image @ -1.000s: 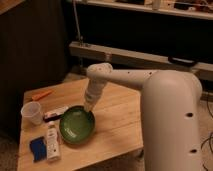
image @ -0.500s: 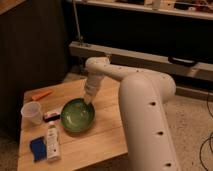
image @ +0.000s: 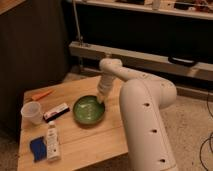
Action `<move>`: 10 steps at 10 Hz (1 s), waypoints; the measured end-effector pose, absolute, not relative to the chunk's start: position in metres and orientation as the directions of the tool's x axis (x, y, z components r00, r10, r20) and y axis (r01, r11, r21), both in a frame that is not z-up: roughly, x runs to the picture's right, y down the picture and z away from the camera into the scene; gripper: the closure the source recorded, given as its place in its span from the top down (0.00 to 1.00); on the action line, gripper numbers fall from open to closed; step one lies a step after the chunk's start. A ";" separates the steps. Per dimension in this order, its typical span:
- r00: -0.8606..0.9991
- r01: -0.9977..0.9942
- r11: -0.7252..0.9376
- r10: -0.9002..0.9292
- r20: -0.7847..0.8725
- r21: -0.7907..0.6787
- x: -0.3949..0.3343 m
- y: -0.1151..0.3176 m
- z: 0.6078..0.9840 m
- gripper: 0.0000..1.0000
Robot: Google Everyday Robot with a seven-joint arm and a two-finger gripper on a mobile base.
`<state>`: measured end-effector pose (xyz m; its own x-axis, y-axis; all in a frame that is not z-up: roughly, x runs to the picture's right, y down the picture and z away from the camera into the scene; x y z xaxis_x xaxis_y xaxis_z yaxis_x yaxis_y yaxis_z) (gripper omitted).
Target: Drag the ceramic bowl in a circle
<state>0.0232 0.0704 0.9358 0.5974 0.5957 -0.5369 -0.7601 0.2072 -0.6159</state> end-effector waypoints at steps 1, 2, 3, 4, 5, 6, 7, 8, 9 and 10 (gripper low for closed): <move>0.577 -0.776 0.198 0.606 -0.548 -0.599 0.043 0.069 0.937 0.00; 0.557 -0.791 0.188 0.615 -0.558 -0.582 0.064 0.069 0.937 0.00; 0.538 -0.805 0.186 0.628 -0.562 -0.563 0.090 0.072 0.932 0.00; 0.534 -0.809 0.190 0.633 -0.560 -0.557 0.102 0.076 0.926 0.00; 0.536 -0.810 0.197 0.632 -0.559 -0.552 0.111 0.082 0.920 0.00; 0.551 -0.802 0.215 0.625 -0.553 -0.557 0.113 0.090 0.909 0.00; 0.573 -0.789 0.234 0.614 -0.543 -0.568 0.107 0.099 0.898 0.00; 0.585 -0.781 0.242 0.605 -0.539 -0.576 0.106 0.111 0.885 0.00; 0.598 -0.776 0.256 0.589 -0.543 -0.577 0.114 0.128 0.871 0.00; 0.609 -0.771 0.267 0.578 -0.544 -0.578 0.117 0.138 0.863 0.00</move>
<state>0.1166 0.1378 0.8634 0.6087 0.5775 -0.5440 -0.7707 0.2673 -0.5784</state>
